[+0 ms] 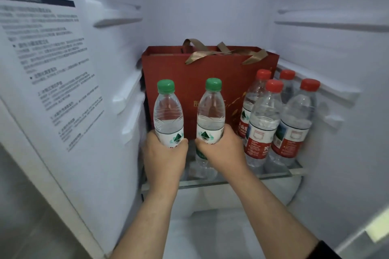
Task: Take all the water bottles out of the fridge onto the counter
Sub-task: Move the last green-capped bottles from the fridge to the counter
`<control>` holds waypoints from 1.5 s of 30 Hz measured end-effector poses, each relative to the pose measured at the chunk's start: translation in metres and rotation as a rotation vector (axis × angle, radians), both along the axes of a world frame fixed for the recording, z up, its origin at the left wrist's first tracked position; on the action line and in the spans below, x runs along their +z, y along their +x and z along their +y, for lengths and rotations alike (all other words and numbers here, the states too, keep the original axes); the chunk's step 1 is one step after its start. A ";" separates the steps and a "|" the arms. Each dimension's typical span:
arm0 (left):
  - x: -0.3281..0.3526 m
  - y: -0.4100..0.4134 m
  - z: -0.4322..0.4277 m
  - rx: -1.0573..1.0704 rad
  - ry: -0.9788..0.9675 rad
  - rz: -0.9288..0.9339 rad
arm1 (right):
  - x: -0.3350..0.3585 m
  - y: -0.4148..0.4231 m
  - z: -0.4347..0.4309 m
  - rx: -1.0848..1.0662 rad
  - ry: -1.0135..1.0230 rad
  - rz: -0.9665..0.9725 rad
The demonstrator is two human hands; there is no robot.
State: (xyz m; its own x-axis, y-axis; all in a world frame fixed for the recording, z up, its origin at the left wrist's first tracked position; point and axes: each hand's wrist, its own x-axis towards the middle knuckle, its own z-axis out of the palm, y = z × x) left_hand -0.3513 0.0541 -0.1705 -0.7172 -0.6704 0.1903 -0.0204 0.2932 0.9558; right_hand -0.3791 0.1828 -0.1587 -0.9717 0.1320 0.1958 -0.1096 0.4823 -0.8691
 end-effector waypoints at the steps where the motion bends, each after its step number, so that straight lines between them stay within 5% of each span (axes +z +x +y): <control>1: 0.001 0.005 0.001 -0.013 0.009 0.001 | -0.001 0.006 0.003 -0.010 -0.004 0.003; 24: 0.013 0.149 0.028 -0.326 0.003 0.013 | 0.002 0.182 0.078 -0.061 -0.054 0.057; 45: 0.000 0.372 0.091 -0.271 -0.054 -0.038 | -0.006 0.388 0.144 0.075 -0.116 -0.024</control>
State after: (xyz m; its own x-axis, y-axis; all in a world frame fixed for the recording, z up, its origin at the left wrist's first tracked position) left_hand 0.0210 0.1456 -0.1707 -0.8763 -0.4427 0.1901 0.0302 0.3432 0.9388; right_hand 0.0092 0.3270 -0.1649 -0.9839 0.0794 0.1598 -0.1199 0.3693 -0.9215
